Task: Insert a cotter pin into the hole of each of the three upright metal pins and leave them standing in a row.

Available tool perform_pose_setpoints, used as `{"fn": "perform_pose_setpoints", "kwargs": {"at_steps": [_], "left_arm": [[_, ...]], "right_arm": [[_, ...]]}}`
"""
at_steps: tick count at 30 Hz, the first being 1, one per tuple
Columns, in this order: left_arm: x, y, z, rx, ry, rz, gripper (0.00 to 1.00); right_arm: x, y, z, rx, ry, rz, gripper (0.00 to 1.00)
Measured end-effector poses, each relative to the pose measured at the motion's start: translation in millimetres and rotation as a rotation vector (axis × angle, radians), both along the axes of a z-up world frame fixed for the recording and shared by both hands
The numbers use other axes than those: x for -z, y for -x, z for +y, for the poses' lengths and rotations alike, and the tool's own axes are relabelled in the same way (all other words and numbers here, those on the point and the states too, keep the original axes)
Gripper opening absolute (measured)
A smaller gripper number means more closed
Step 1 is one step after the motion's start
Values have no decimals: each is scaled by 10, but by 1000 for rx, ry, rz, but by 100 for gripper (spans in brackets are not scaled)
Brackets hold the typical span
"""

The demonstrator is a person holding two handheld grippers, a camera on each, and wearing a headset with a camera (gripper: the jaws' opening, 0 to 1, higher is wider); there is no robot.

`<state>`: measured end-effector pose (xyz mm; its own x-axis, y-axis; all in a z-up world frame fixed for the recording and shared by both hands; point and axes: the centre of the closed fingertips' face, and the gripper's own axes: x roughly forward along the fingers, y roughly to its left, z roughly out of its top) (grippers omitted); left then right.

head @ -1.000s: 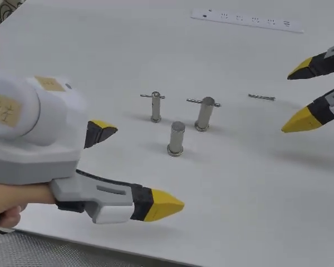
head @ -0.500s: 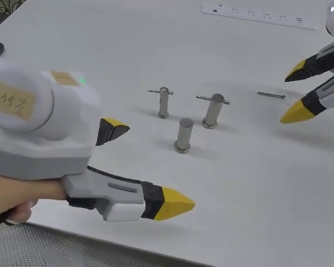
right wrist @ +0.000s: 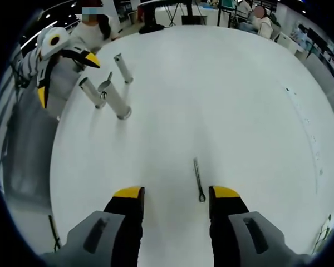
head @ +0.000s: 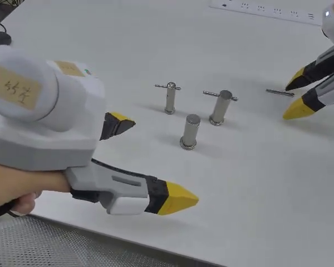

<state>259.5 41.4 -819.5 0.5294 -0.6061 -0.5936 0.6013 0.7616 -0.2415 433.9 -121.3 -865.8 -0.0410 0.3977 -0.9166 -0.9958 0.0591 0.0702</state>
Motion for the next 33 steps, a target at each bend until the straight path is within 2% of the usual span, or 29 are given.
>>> {"fn": "perform_pose_setpoints", "kwargs": {"at_steps": [3, 9, 11, 15, 18, 23, 30, 33], "left_arm": [[15, 4, 10, -2, 2, 6, 92], [24, 6, 24, -7, -1, 6, 91], [23, 4, 25, -9, 1, 6, 90], [34, 2, 32, -14, -4, 7, 91], [38, -4, 41, -19, -6, 7, 90], [4, -37, 57, -35, 8, -14, 86], [31, -29, 69, -35, 2, -3, 87], [36, -29, 75, -43, 4, -2, 87]], "right_arm": [[-1, -3, -3, 8, 16, -4, 46], [11, 17, -31, -37, 76, -45, 39], [15, 11, -53, -72, 110, -75, 37], [10, 67, -31, -77, 126, -64, 34], [24, 31, -42, -84, 142, -63, 32], [22, 20, -37, -46, 160, -59, 28], [39, -105, -10, 1, 171, -65, 14], [48, -153, -20, 8, 181, -88, 7]]}}
